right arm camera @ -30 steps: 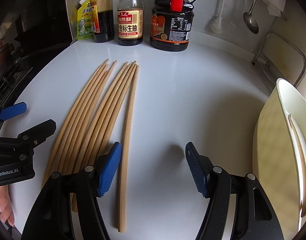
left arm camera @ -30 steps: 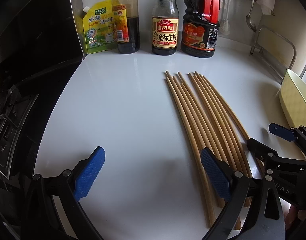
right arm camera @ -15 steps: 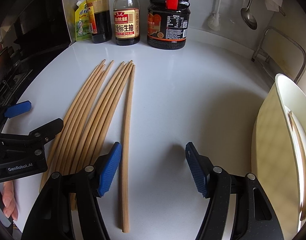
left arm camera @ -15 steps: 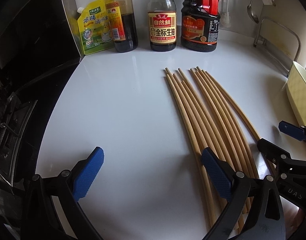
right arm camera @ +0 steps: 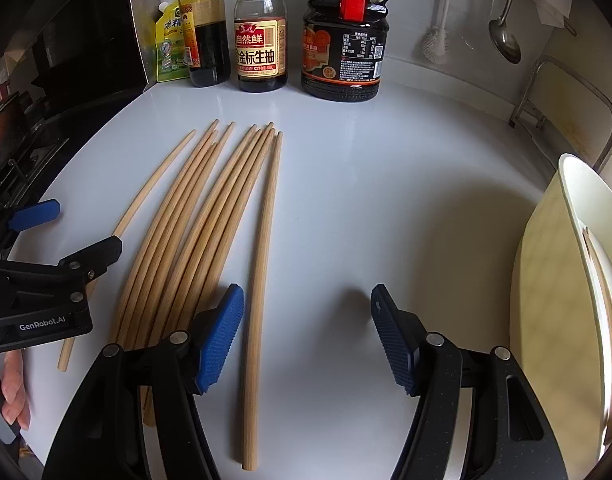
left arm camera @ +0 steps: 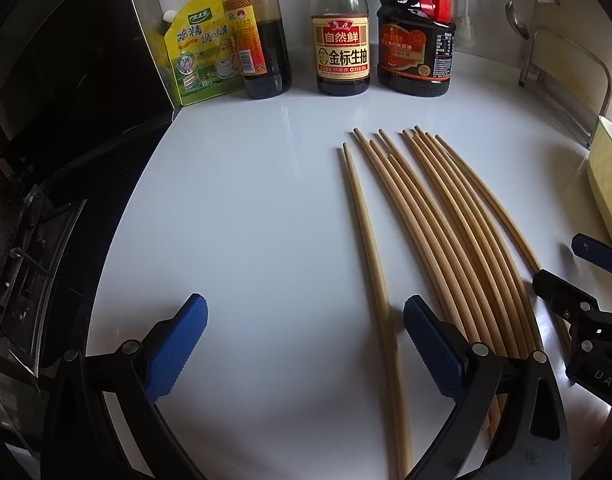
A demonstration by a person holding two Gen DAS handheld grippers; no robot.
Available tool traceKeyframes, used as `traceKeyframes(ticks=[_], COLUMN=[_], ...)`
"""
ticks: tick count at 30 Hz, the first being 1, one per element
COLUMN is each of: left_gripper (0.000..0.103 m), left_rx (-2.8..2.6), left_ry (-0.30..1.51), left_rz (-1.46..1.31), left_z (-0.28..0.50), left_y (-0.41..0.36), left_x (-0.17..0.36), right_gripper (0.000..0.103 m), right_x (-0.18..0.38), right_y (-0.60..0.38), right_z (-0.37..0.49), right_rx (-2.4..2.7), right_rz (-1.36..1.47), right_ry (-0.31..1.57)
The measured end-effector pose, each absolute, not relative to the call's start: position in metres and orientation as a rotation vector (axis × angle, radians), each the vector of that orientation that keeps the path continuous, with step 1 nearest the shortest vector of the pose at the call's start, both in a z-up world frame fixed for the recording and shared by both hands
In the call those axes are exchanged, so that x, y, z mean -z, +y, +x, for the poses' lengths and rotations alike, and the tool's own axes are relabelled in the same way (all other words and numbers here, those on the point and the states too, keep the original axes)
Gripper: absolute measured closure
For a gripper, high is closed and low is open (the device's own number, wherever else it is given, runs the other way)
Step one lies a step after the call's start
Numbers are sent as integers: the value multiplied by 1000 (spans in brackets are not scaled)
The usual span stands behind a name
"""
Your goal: Organize utensils
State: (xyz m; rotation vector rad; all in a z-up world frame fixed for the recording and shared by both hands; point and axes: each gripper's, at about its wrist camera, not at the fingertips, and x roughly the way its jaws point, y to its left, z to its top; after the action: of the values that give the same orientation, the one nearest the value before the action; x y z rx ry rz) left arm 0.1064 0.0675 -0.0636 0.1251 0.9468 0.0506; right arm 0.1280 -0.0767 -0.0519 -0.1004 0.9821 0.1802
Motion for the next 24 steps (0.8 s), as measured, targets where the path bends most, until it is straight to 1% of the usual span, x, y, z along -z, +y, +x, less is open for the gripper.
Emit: traceKeyframes(ticks=[9,14,24], left_gripper=[6,6,6], left_rx=[-47,-62,-27], left_ry=[932,891,944], left_rz=[89,69,66], left_z=[107,107,120], left_y=[73,77,72], left_x=[60,53,63], right_gripper=[40,40,40], right_x=[53,53,53], right_y=[-77,-77,-77], right_z=[132,132,132], right_rx=[-193,-196,-194], right_rz=[-82,-77,-76], right_ry=[987,988,987])
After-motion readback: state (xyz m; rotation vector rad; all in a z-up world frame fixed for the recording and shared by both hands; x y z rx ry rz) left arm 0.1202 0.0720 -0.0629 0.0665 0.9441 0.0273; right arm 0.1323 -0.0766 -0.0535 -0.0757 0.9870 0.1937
